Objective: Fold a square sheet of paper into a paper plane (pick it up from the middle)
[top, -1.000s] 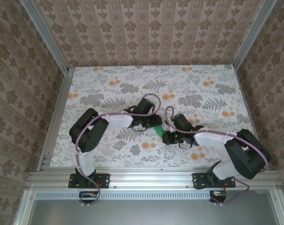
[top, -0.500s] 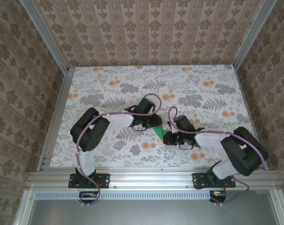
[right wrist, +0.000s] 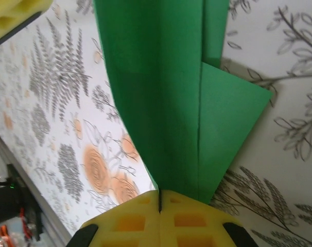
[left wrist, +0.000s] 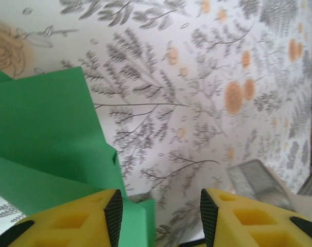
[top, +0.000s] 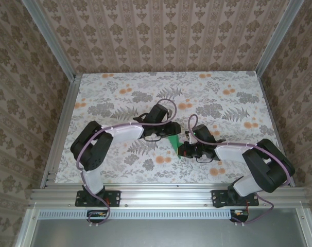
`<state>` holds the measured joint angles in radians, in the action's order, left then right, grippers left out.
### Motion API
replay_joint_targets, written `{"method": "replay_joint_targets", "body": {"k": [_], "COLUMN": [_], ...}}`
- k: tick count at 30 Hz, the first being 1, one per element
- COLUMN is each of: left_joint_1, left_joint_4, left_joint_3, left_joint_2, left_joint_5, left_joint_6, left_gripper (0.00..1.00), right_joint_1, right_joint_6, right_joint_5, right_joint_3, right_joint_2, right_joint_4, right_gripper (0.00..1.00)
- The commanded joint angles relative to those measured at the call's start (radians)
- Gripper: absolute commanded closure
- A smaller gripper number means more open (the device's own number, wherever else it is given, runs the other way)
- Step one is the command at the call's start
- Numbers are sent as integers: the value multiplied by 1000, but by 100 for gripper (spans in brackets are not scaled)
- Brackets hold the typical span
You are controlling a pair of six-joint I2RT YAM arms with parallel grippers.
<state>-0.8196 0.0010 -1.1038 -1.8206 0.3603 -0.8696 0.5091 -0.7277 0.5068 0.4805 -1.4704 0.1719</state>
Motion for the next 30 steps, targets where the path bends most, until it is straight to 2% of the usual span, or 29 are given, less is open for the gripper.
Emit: {"method": "replay_joint_targets", "body": {"k": [1, 10, 22, 24, 28, 30], "left_joint_1": [-10, -38, -32, -31, -30, -29], "left_joint_4": [4, 35, 55, 58, 49, 47], "left_joint_3": [15, 43, -28, -35, -32, -34], "left_joint_2": [51, 41, -96, -107, -112, -115], "left_joint_5": [16, 14, -14, -11, -11, -8], "left_joint_6": [23, 40, 26, 18, 11, 9], "left_gripper": [51, 51, 54, 54, 55, 55], "right_joint_1": [-18, -63, -64, -64, -63, -58], "right_joint_6": [-72, -145, -83, -73, -21, 30], "right_joint_5": [54, 108, 98, 95, 45, -14], "right_joint_3": [-8, -27, -32, -32, -27, -22], "right_joint_2": [-28, -72, -43, -45, 6, 55], "right_joint_4": [67, 156, 134, 128, 66, 1], "right_gripper": [100, 100, 97, 93, 72, 65]}}
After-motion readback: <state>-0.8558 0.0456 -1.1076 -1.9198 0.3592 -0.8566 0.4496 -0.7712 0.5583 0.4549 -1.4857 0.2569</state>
